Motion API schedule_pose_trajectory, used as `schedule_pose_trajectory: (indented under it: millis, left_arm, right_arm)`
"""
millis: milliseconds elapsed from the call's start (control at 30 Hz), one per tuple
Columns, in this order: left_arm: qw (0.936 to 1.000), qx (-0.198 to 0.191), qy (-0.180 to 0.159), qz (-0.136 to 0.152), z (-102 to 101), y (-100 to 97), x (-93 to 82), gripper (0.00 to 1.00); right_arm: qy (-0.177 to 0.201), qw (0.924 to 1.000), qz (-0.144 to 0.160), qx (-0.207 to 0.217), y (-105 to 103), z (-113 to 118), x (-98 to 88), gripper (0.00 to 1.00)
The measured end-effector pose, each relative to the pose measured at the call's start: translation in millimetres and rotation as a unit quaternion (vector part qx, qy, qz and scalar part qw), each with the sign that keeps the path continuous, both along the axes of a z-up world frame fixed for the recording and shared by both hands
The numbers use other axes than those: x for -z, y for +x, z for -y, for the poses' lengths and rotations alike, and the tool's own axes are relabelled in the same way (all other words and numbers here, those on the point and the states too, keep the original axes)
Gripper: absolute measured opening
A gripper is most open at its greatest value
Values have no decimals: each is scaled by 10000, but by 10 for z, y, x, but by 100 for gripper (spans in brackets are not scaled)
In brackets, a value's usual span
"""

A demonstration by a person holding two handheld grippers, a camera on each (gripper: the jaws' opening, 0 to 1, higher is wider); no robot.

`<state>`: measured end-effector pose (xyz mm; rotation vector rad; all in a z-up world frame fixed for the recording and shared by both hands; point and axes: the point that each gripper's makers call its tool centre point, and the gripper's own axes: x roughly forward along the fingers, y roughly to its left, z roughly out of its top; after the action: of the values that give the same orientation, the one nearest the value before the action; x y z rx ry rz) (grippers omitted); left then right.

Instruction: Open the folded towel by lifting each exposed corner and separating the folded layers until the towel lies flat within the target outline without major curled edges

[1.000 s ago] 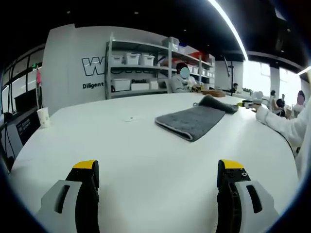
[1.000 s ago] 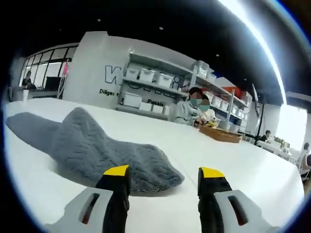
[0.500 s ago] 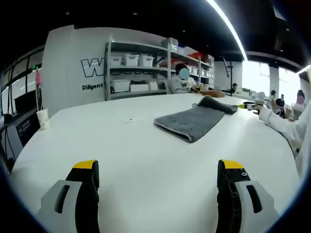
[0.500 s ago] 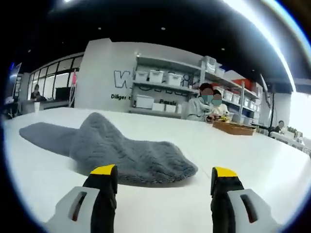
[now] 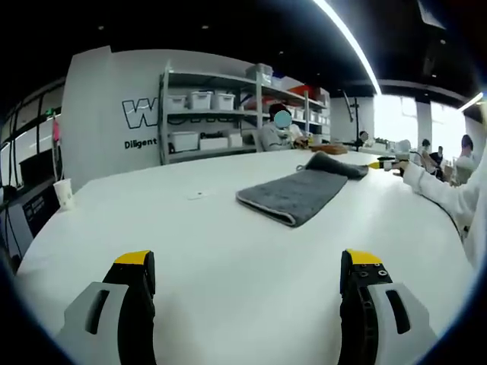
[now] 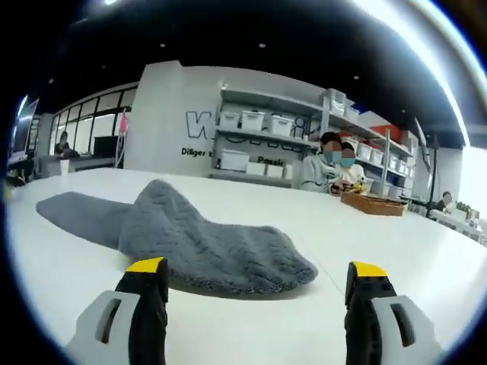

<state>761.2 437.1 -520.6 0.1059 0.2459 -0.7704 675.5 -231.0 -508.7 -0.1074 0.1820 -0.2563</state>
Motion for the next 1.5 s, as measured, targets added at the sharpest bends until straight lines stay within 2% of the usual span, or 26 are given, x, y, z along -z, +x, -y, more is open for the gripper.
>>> schedule_pose_trajectory:
  millis: [200,333,433,667,767,900,1000,1167,1300,1500]
  left_arm:
    - [9996,205,-169,17,126,-27,11,100]
    - [9984,232,-523,-46,208,-48,-24,100]
    - [9985,266,-470,-52,323,-64,-6,100]
    - [9970,644,-329,-267,696,-93,64,100]
    - [9962,745,-252,-370,862,-49,102,99]
    - [9933,1045,-148,-473,1065,-13,143,87]
    - [9925,1067,-103,-586,1168,78,184,89]
    - [9903,1157,119,-760,1270,220,283,86]
    - [9903,1161,145,-748,1319,295,280,82]
    - [9901,1183,38,-752,1348,344,294,68]
  right_arm:
    - [142,9998,-39,-114,4,-49,-13,99]
    - [168,9996,-38,-232,-1,-111,-59,99]
    - [255,9992,12,-311,5,-146,-79,99]
    - [347,9987,53,-366,8,-177,-93,99]
    - [372,9986,65,-366,4,-183,-98,99]
    - [412,9985,67,-353,4,-168,-97,99]
    - [445,9983,72,-361,2,-168,-96,99]
    - [509,9980,129,-364,-5,-151,-124,99]
    - [570,9976,185,-334,-21,-125,-149,99]
    - [700,9968,240,-318,-40,-102,-161,99]
